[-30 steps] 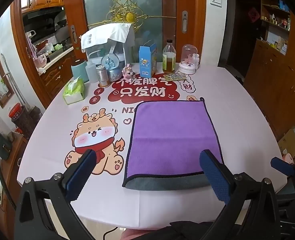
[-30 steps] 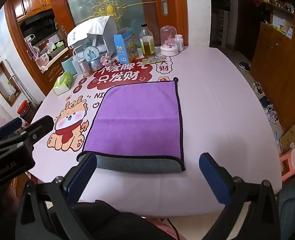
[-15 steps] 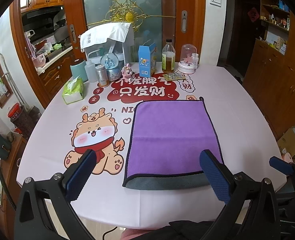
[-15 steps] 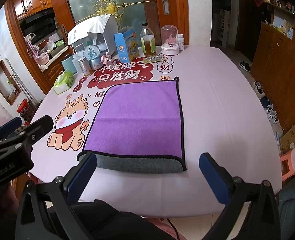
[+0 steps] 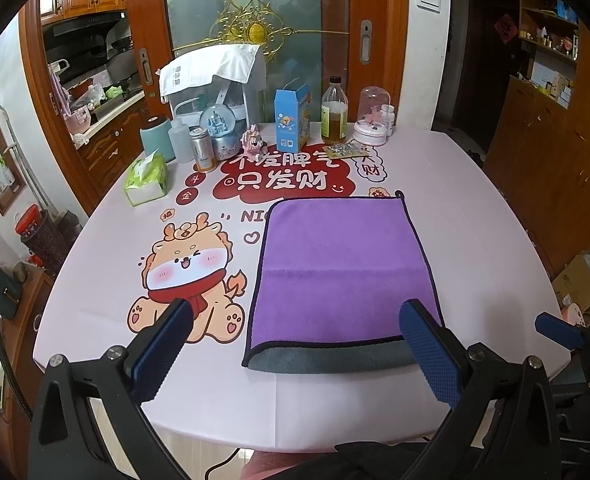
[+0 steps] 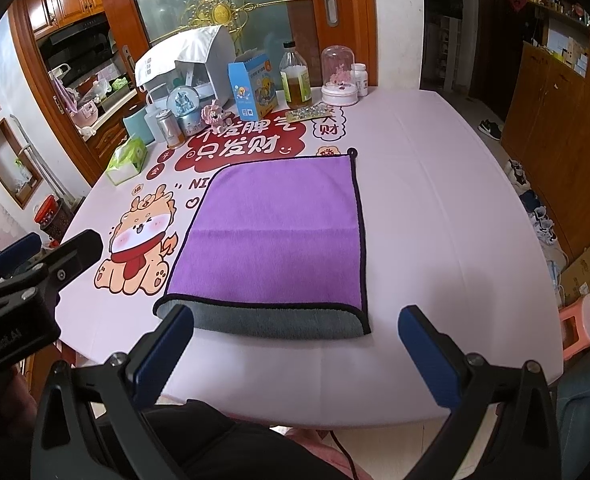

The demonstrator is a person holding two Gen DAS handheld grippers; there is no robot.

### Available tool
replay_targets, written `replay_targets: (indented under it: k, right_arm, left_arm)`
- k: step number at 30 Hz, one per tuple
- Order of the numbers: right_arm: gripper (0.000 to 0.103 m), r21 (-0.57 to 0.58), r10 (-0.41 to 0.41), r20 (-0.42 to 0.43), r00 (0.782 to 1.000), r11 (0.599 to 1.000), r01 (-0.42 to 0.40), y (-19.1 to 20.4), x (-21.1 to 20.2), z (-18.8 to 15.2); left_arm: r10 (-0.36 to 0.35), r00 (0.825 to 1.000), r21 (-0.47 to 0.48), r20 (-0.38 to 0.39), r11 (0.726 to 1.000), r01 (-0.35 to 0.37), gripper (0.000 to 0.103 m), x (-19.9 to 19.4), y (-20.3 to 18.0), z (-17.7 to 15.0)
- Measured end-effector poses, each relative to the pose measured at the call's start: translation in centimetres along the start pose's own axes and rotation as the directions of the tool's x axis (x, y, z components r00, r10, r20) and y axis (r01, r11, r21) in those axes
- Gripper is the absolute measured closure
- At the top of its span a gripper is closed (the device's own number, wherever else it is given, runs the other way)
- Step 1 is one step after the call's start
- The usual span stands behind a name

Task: Fold towel

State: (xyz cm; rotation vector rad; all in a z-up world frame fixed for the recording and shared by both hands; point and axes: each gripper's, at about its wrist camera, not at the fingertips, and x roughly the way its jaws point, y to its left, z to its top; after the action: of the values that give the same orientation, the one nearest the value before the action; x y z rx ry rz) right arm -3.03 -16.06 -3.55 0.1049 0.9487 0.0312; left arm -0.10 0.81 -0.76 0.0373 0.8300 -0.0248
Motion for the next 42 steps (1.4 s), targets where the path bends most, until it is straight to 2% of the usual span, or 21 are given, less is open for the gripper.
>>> replay_targets:
  k: [8,10,18,23,31,42]
  right_arm:
    - [0.001,0.0,0.001,-0.004,1.0,1.0,-0.001,-0.5,-0.2,0.5]
    - [0.001,-0.005,0.008,-0.012,1.0,1.0,-0.008,0.1,0.3,-0.9]
    - [0.001,-0.009,0.044,-0.018,0.999,0.999,-0.044,-0.8,-0.5,-2.3]
    - [0.001,0.017,0.072,-0.021,0.997,0.997,-0.071,-2.0,-0.4,-1.3]
    - [0.001,0.052,0.059,0.005,0.998,0.997,-0.06,-3.8,-0.2,-0.5]
    - [0.001,0.019,0.02,0.008,1.0,1.0,-0.021,-5.6,1.9,0.2]
  left_arm:
    - [0.012,1.0,-0.012,-0.013,1.0,-0.012,0.001,-0.6,-0.7,-0.6]
    - [0.011,1.0,-0.02,-0.028,1.0,-0.011,0.001,-0.6,-0.8,-0.8]
    - [0.01,0.998,-0.028,-0.063,1.0,-0.012,0.001,-0.6,-1.0,-1.1]
    - [0.021,0.998,-0.007,-0.06,1.0,-0.022,0.001,-0.4,-0.9,-0.6]
    - [0.007,0.994,0.022,-0.112,1.0,-0.004,0.001,1.1,-0.4,-0.2]
    - [0.001,0.978,0.054,-0.207,0.998,0.01,0.001,5.1,0.8,-0.7]
